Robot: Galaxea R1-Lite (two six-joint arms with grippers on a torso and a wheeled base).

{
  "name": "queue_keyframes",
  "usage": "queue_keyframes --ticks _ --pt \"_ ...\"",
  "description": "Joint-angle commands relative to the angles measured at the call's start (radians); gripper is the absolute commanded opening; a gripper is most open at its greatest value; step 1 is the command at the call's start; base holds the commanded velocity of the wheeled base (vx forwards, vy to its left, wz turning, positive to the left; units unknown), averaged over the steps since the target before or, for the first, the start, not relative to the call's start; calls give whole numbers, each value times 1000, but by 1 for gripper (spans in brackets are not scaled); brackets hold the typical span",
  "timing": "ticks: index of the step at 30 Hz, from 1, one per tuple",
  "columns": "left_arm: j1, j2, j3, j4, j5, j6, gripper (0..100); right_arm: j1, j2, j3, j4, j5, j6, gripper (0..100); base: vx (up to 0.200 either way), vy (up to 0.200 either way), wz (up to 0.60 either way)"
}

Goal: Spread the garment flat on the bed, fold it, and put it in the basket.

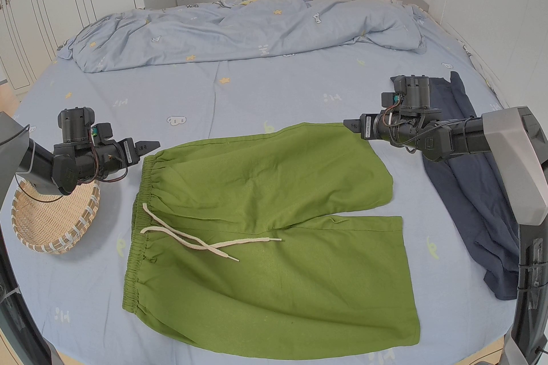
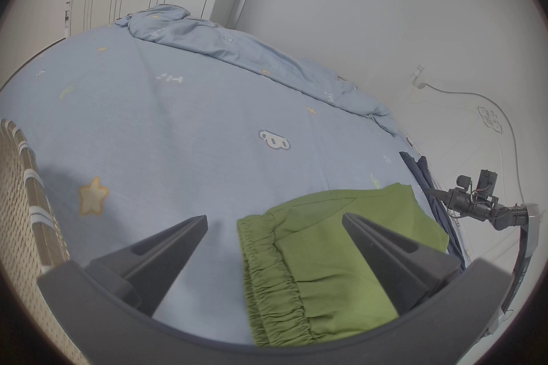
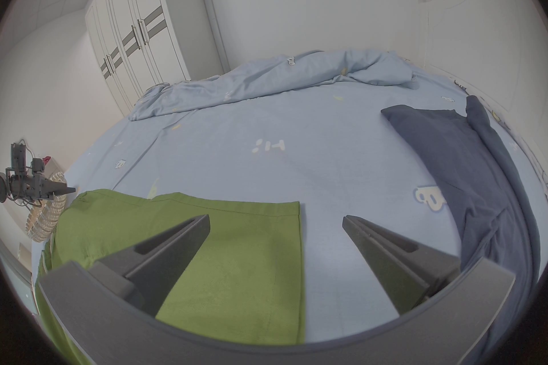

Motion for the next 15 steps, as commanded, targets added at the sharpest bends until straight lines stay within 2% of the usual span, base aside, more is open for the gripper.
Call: queue_keyframes --ticks 1,8,13,14,15 --pt "-14 -72 29 0 -4 -34 100 -14 -6 3 1 -1 7 100 0 0 0" --pt "-22 -262 204 2 -27 -128 100 -50 -174 147 6 1 53 100 0 0 0" --pt "-2 -391 450 2 -131 -146 100 -74 -385 411 12 32 136 100 0 0 0" --pt "-2 -391 450 2 -131 -146 100 -74 -385 411 12 32 136 100 0 0 0" --pt "19 -409 508 2 -163 -146 100 -73 -446 508 12 61 162 100 0 0 0"
